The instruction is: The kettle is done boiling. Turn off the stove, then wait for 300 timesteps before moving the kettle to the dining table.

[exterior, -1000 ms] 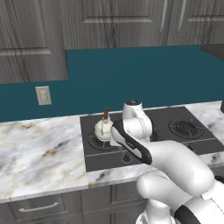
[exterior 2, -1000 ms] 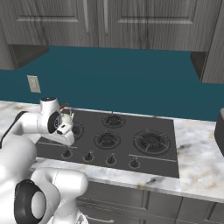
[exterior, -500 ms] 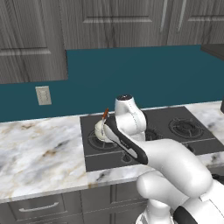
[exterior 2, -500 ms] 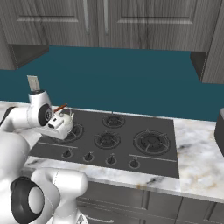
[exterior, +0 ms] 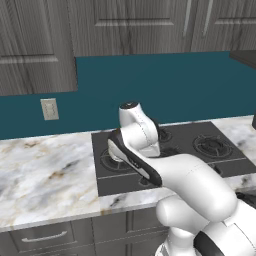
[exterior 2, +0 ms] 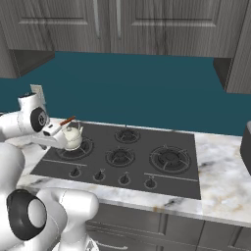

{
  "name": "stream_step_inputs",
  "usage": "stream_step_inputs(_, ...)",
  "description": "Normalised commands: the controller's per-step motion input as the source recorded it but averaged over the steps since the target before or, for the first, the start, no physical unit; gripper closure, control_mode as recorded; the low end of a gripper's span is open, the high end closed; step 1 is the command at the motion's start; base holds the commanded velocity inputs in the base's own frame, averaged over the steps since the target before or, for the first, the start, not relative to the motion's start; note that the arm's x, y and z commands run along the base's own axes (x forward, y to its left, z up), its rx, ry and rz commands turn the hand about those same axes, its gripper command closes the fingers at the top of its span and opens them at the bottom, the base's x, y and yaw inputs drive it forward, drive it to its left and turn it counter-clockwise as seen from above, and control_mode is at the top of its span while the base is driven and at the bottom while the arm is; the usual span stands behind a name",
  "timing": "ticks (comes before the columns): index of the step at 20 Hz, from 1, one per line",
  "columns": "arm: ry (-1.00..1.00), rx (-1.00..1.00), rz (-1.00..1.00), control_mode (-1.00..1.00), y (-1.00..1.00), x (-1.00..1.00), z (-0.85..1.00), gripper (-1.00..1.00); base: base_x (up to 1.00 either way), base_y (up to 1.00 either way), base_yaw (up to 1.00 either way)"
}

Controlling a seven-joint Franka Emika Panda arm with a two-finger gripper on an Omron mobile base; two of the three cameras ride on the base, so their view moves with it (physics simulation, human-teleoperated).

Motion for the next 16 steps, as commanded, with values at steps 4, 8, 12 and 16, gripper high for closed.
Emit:
stream_step_inputs(4,-0.01,-0.06,-0.01,-1.0,0.17,0.0,0.25,-1.0,0.0,0.0,0.0)
stream_step_inputs(8,0.0,-0.05,0.0,-1.0,0.1,0.06,0.21,-1.0,0.0,0.0,0.0)
stream_step_inputs(12,-0.02,-0.05,0.0,-1.0,0.04,0.08,0.2,-1.0,0.0,0.0,0.0)
stream_step_inputs(16,-0.07,-0.05,0.0,-1.0,0.02,0.11,0.16,-1.0,0.0,0.0,0.0)
